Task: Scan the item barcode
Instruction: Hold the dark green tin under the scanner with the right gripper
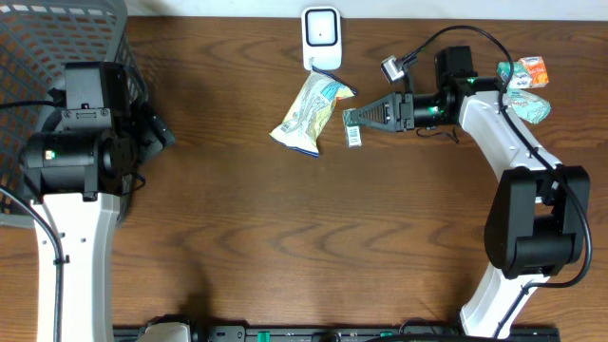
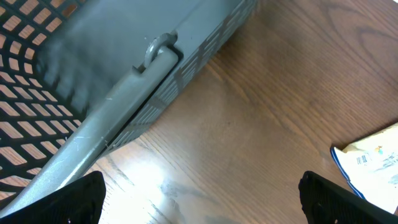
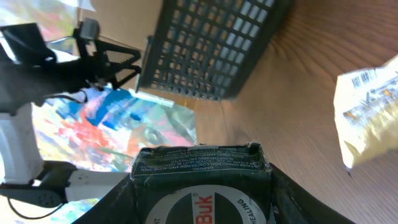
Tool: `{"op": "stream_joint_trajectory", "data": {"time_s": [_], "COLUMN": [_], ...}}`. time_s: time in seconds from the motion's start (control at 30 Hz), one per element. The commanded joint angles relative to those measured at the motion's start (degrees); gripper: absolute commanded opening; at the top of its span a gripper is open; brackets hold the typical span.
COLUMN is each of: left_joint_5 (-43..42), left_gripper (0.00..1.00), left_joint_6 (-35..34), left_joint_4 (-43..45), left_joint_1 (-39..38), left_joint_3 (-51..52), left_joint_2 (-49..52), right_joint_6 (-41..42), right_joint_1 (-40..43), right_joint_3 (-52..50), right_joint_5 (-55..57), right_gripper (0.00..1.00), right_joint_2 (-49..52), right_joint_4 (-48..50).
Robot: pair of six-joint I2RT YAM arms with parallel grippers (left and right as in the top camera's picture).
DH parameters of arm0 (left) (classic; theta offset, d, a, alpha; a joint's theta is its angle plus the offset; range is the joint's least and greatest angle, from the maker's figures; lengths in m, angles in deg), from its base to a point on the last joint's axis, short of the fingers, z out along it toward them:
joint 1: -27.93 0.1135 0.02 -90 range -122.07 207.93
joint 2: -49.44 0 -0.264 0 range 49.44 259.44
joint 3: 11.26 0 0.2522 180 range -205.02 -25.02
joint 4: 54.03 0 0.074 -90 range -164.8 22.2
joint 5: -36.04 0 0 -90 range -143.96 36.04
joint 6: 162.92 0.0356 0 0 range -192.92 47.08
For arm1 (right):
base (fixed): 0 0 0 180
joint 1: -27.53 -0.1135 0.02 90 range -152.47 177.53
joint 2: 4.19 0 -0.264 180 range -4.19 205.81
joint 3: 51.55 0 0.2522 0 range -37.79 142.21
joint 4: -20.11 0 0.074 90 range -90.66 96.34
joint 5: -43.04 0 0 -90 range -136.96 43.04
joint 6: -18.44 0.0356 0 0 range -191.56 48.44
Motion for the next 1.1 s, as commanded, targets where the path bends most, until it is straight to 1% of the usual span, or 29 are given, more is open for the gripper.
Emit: {"op": "stream_joint_trajectory", "data": {"time_s": [0.0,0.13,0.2,0.3,0.43,1.07], "left_joint_5": [0.72,0.72,0.72,0.72,0.72,0.72], "left_gripper": [0.98,0.98,0.98,0.98,0.98,0.97], "left_joint_6": [-0.92,-0.92,-0.92,-0.92,-0.92,-0.92], "left_joint_4": [-0.17,-0.17,-0.17,-0.17,-0.17,-0.17], "left_joint_1": [0.46,0.46,0.46,0.46,0.46,0.46], "left_joint_3": [0.17,0.17,0.17,0.20,0.17,0.17], "left_joint_2": [0.22,0.22,0.22,0.22,0.22,0.22], "right_joint_6": [2.89,2.21,5.66,14.25,20.57,21.22], "right_joint_1": [0.13,-0.04,-0.04,-0.04,-0.39,-3.72], "right_joint_3": [1.14,1.14,1.14,1.14,1.14,1.11], "right_joint_5": [-4.42,-4.39,-4.37,-4.37,-4.22,0.11], "right_gripper": [0.39,0.38,0.36,0.36,0.36,0.37], "right_joint_2": [0.04,0.04,0.04,0.04,0.04,0.04], "right_joint_4": [3.30,13.81,20.68,30.38,37.24,37.68]}}
